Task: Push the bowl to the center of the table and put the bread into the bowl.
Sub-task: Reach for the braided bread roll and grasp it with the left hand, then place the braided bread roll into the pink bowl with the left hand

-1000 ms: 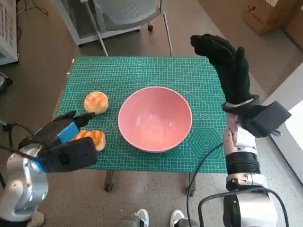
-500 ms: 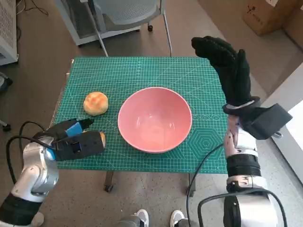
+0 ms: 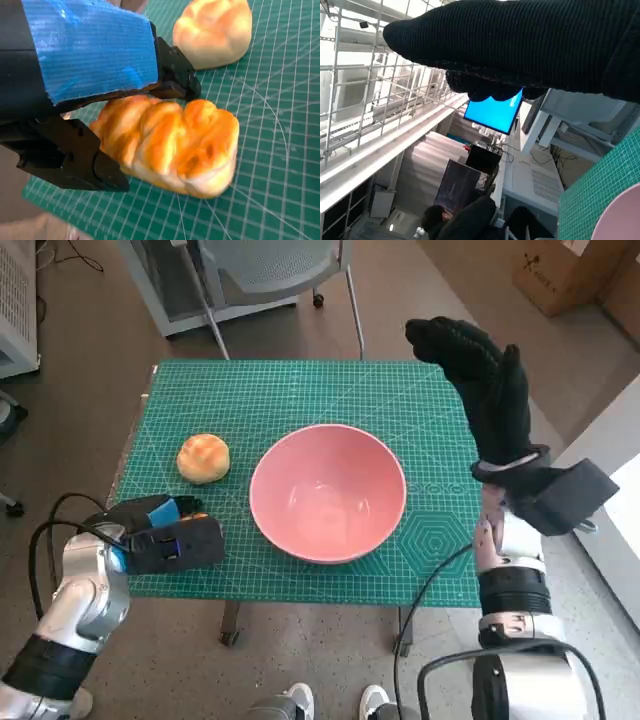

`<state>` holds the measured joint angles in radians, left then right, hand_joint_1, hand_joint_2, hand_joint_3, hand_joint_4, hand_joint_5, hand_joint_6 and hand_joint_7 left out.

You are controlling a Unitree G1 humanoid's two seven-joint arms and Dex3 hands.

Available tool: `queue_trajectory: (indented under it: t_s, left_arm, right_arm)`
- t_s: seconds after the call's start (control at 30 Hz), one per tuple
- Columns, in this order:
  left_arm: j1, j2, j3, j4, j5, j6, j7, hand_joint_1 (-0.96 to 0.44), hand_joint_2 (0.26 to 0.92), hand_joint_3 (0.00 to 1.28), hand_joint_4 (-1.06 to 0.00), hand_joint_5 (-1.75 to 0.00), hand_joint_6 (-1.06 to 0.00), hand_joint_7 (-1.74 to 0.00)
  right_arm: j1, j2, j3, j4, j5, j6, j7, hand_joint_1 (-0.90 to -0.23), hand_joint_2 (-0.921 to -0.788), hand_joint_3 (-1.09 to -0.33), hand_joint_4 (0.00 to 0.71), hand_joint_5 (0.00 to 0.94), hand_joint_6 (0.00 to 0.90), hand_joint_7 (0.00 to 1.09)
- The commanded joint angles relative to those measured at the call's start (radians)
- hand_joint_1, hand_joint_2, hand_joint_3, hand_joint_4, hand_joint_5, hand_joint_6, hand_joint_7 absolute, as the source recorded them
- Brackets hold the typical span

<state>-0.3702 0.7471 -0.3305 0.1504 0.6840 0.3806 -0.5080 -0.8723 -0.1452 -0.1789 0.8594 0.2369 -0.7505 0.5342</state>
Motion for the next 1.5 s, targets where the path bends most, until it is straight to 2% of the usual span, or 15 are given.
queue_trajectory:
  t_s: [0.03,0.13,0.23,0.57,0.73,0.93,1.07,1.27,1.5]
  left_arm:
    - [0.029,0.002,-0.013,0.015,0.012,-0.051,0.022,0.15,0.887,0.09,-0.72,-0.85,-0.73,-0.48]
    - [0.046,0.017,0.005,-0.022,0.005,-0.065,0.016,0.05,0.904,0.07,-0.74,-1.09,-0.66,-0.87]
    - [0.063,0.035,0.032,-0.084,-0.005,-0.060,-0.008,0.02,0.899,0.07,-0.74,-1.18,-0.67,-0.97]
    - [0.106,0.061,0.196,-0.391,-0.050,0.009,-0.084,0.00,0.892,0.07,-0.74,-1.14,-0.68,-1.09]
    - [0.089,0.045,0.288,-0.502,-0.089,0.008,-0.073,0.00,0.891,0.05,-0.76,-1.13,-0.72,-1.04]
    - [0.022,0.017,0.348,-0.569,-0.121,0.000,-0.043,0.00,0.888,0.03,-0.81,-1.07,-0.73,-1.02]
    - [-0.031,-0.016,0.344,-0.580,-0.130,-0.013,-0.008,0.01,0.883,0.03,-0.83,-1.04,-0.74,-1.02]
    - [-0.121,-0.084,0.289,-0.515,-0.131,-0.070,0.054,0.00,0.876,0.02,-0.86,-0.97,-0.76,-1.04]
    - [-0.236,-0.146,0.180,-0.436,-0.092,-0.063,0.031,0.00,0.884,0.01,-0.84,-0.99,-0.75,-1.06]
  right_arm:
    - [0.031,0.001,0.000,0.003,0.007,0.017,0.007,-0.604,-0.921,-0.557,0.270,0.000,0.346,0.02]
    - [0.033,0.000,0.001,0.001,0.007,0.016,0.007,-0.600,-0.921,-0.557,0.270,0.000,0.346,0.02]
    - [0.035,-0.001,0.001,-0.003,0.007,0.016,0.007,-0.598,-0.921,-0.557,0.270,0.000,0.346,0.02]
    - [0.024,-0.005,-0.006,0.016,0.015,0.018,0.017,-0.610,-0.921,-0.557,0.267,0.000,0.348,0.02]
    - [0.015,-0.004,-0.008,0.032,0.014,0.016,0.018,-0.609,-0.921,-0.557,0.267,0.000,0.348,0.02]
    - [0.007,-0.002,-0.012,0.044,0.017,0.014,0.025,-0.608,-0.921,-0.556,0.267,0.000,0.349,0.02]
    - [0.003,-0.001,-0.014,0.050,0.020,0.012,0.029,-0.601,-0.921,-0.556,0.267,0.000,0.349,0.02]
    - [0.005,0.003,-0.014,0.050,0.025,0.009,0.034,-0.592,-0.921,-0.557,0.268,0.000,0.350,0.02]
    - [0.011,-0.002,-0.015,0.048,0.031,0.007,0.037,-0.586,-0.921,-0.559,0.267,0.000,0.350,0.02]
